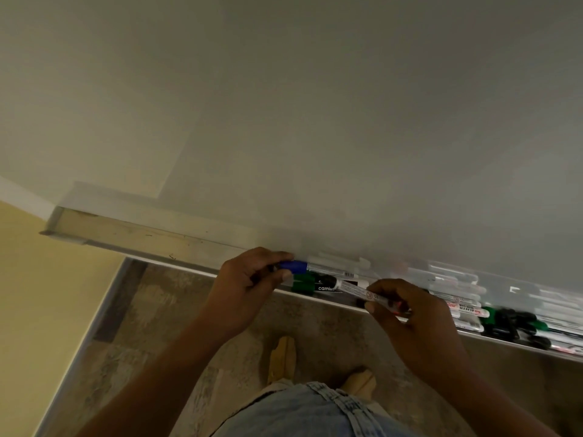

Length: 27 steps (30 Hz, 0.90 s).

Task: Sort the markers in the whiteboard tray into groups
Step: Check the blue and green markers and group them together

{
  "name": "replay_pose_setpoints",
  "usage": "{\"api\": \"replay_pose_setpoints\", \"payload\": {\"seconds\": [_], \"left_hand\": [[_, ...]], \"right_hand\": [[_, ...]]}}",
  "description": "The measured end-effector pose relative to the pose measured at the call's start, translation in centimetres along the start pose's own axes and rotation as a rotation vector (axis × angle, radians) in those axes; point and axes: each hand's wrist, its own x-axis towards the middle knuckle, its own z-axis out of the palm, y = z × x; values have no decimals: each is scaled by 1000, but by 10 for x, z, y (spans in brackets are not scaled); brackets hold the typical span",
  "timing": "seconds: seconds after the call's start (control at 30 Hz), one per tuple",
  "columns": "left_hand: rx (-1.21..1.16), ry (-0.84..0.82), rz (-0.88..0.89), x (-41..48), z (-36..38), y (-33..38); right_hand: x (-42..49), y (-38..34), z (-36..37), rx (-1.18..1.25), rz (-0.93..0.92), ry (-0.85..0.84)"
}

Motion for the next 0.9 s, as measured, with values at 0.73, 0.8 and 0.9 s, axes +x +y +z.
{"api": "replay_pose_setpoints", "payload": {"seconds": [0.73,0.8,0.9], "left_hand": [[-196,46,-52,0,2,27],[-167,53,-65,1,3,22],[-116,57,-111,2,4,10]], "right_hand": [[-1,-14,-19,46,-75,98],[1,-11,-17,20,-74,105],[5,1,-8,-32,-64,87]]}}
